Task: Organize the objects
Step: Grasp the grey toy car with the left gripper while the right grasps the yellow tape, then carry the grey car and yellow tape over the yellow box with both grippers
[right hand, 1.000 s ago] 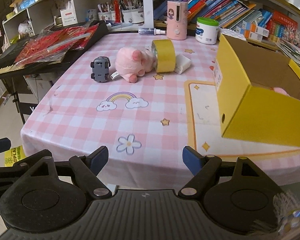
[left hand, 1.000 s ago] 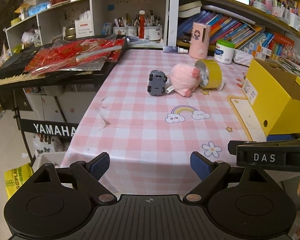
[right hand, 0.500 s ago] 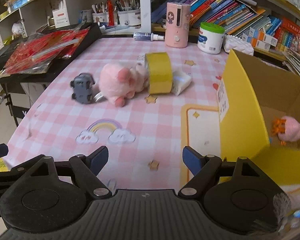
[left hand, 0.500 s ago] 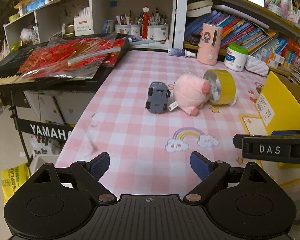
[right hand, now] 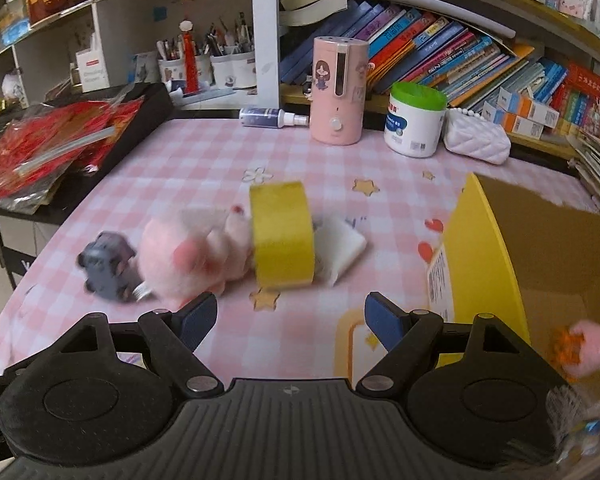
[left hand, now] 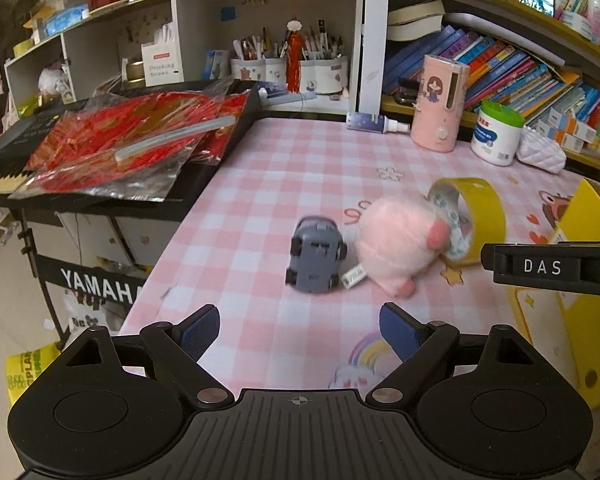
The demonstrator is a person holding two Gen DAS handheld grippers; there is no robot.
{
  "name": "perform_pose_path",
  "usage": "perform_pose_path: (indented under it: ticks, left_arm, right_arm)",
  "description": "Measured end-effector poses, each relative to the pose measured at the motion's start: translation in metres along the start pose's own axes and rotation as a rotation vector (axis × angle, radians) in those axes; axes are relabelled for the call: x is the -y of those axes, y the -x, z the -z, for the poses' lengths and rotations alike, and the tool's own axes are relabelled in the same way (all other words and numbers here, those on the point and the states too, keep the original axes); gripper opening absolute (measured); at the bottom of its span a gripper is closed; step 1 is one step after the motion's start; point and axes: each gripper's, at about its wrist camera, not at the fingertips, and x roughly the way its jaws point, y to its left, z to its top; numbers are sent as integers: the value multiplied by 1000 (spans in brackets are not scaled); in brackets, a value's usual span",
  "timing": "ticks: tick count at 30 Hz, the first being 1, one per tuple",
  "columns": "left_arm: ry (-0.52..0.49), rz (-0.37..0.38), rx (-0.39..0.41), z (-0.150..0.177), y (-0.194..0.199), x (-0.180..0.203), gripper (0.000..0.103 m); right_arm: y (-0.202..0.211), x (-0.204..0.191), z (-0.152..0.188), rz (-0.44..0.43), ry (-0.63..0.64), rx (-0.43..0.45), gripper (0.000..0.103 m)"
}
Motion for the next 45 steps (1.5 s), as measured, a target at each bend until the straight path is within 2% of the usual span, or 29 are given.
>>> perform_pose_path:
  ticks: [3,9,11,15,21,22,23,25,26,27,28,34,45]
  left_arm:
    - [-13,-32,-8,-7,-16,2,88]
    - [-46,-46,-23,-21,-50,8,83]
    - [-62,-53,-39,-23,-61,11,76]
    - [-70,-47,-54,-27,-76,16,74]
    - [-61,-43,-75,-29,-94,15,52]
    - [-55,-39,-82,-29,-97,14,44]
    - [-47,-30,-93,-28,-99,13,41]
    - [-35,-16,-99,-28,-98,10,41]
    - [-30,-6,-103,-28,-97,10,41]
    - [-26,-1,-103,-29,-95,9,41]
    - [-24,2,-99,-28,-91,8,41]
    - [-6,23,-80,-21,-66,-2,41]
    - [45,41,-56,4,-16,-20,41]
  right_arm:
    - [-15,2,-9,3,13,-9,80]
    - [-34,2,-18,14,41,-9,80]
    - [-39,3,-20,17,42,-11,79]
    - [-48,3,-24,19,53,-6,79]
    - [-64,-3,-27,25,83,-12,75]
    - [-66,-3,-27,28,86,-14,74]
    - [-67,-4,-27,27,87,-14,72]
    - [-69,-4,-27,21,93,-14,63]
    - [-70,-4,-28,9,99,-19,53]
    - [-71,-3,-28,-11,99,-25,48]
    - [-70,-3,-27,-36,97,-31,39]
    - [-56,2,-25,-73,52,-60,39]
    - [-4,8,-5,-80,-4,-33,38]
